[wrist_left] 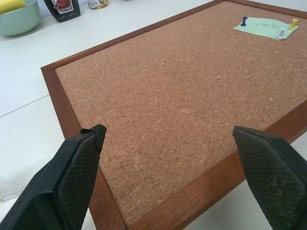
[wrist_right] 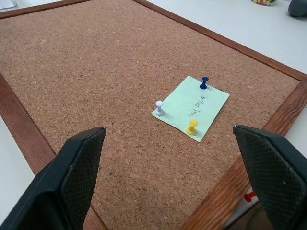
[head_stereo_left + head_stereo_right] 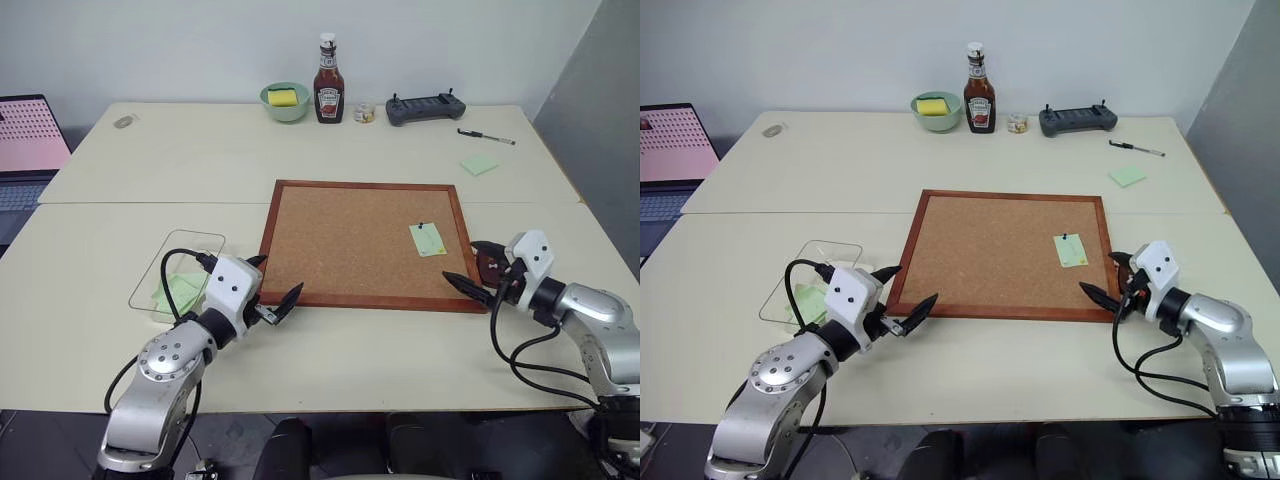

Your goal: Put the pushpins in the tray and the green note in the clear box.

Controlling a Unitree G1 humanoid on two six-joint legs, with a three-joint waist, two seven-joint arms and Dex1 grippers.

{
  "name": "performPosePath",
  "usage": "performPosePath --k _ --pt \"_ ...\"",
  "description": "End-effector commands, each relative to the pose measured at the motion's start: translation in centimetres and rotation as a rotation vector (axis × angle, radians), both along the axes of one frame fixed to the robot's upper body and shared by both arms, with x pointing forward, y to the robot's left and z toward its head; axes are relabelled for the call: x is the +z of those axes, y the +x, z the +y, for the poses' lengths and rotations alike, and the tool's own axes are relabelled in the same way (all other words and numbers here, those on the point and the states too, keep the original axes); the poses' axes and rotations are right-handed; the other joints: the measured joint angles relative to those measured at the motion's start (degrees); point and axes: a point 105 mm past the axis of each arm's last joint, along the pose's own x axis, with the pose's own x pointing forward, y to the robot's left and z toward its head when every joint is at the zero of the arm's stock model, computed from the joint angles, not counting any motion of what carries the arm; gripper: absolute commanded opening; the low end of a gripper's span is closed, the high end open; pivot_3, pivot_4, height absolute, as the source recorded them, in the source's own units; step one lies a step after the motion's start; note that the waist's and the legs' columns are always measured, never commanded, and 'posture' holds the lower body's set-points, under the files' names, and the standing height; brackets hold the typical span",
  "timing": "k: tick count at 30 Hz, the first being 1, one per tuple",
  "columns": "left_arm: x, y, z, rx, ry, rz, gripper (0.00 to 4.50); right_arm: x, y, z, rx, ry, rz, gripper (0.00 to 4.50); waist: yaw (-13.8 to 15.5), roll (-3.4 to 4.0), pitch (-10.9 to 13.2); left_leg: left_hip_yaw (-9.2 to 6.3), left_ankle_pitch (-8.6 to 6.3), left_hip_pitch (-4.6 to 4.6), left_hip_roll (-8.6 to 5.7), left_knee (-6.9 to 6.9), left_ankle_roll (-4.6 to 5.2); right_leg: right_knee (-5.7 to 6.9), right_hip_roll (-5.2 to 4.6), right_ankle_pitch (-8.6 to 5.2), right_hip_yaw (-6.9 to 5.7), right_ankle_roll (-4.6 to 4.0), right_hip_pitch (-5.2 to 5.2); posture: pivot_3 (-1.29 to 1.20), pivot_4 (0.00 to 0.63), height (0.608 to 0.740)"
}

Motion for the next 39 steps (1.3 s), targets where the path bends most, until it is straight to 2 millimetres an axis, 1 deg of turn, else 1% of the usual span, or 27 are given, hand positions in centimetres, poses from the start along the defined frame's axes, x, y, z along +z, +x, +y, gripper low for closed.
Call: performPosePath --k 1,8,15,24,25,27,30,32,34,39 --pt "0.9 0.0 -0.1 -0.015 0.01 -0.043 4.49 1.5 0.1 0.1 0.009 0.005 -0.06 4.5 0.0 0.0 0.0 0.0 0.0 0.0 0.0 0.0 0.0 0.0 0.0 0.0 0.0 0.0 0.0 0.0 0.15 0.74" --pt "1.0 0.1 -0.1 -0.016 0.007 -0.038 4.49 1.4 0.1 0.3 0.018 0.006 -0.06 4.5 0.0 0.0 0.0 0.0 0.0 0.0 0.0 0.0 0.0 0.0 0.0 0.0 0.0 0.0 0.0 0.0 0.15 0.74" --pt "1.3 0.7 0.1 -0.032 0.055 -0.031 4.49 1.1 -0.1 0.5 0.018 0.005 -0.061 4.5 -0.01 0.0 0.0 0.0 0.0 0.0 0.0 -0.01 0.0 0.0 0.0 0.0 0.0 0.0 0.0 0.0 0.15 0.74" --pt "2.8 0.9 -1.1 -0.137 0.027 -0.065 4.49 1.2 -0.4 0.9 0.01 0.018 -0.078 4.5 0.0 0.0 0.0 -0.01 0.0 0.0 0.0 -0.01 0.0 0.0 0.0 0.0 -0.01 0.0 -0.01 0.0 0.15 0.74" --pt "2.9 0.9 -1.2 -0.143 0.031 -0.069 4.13 1.2 -0.4 1.0 0.01 0.019 -0.078 4.5 0.0 0.0 0.0 0.0 0.0 0.0 0.0 -0.01 0.0 0.0 0.0 0.0 -0.01 0.0 -0.01 0.0 0.15 0.74" --pt "3.1 1.1 -1.2 -0.149 0.037 -0.077 3.83 1.2 -0.5 1.0 0.006 0.022 -0.078 4.5 -0.03 0.0 0.0 0.0 0.0 0.0 0.0 -0.01 0.0 0.0 0.0 0.0 0.0 0.0 -0.01 0.0 0.15 0.74" --pt "3.1 1.2 -1.6 -0.173 0.036 -0.075 3.23 1.2 -0.6 1.0 0.003 0.025 -0.077 4.5 -0.03 0.0 0.0 0.0 0.0 0.0 0.0 -0.02 0.0 0.0 0.0 0.0 0.0 0.0 -0.02 0.0 0.15 0.74" --pt "3.0 1.2 -2.0 -0.192 0.031 -0.071 2.93 1.2 -0.7 1.0 0.002 0.025 -0.076 4.5 -0.02 0.0 0.0 0.0 0.0 0.0 0.0 -0.02 0.0 0.0 0.0 0.0 -0.01 0.0 -0.02 0.0 0.15 0.74" --pt "2.9 1.3 -2.5 -0.208 0.03 -0.07 2.42 1.2 -0.8 1.0 0.001 0.024 -0.076 4.5 0.0 0.0 0.0 0.0 0.0 0.0 0.0 -0.02 0.0 0.0 0.0 0.0 -0.01 0.0 -0.01 0.0 0.15 0.74" --pt "3.0 1.9 -4.1 -0.249 0.003 -0.084 1.52 1.3 -1.0 1.2 -0.003 0.026 -0.079 4.5 0.03 0.0 0.0 -0.01 0.0 -0.01 0.0 -0.02 0.0 -0.01 0.0 0.0 -0.01 0.0 -0.01 0.0 0.15 0.74"
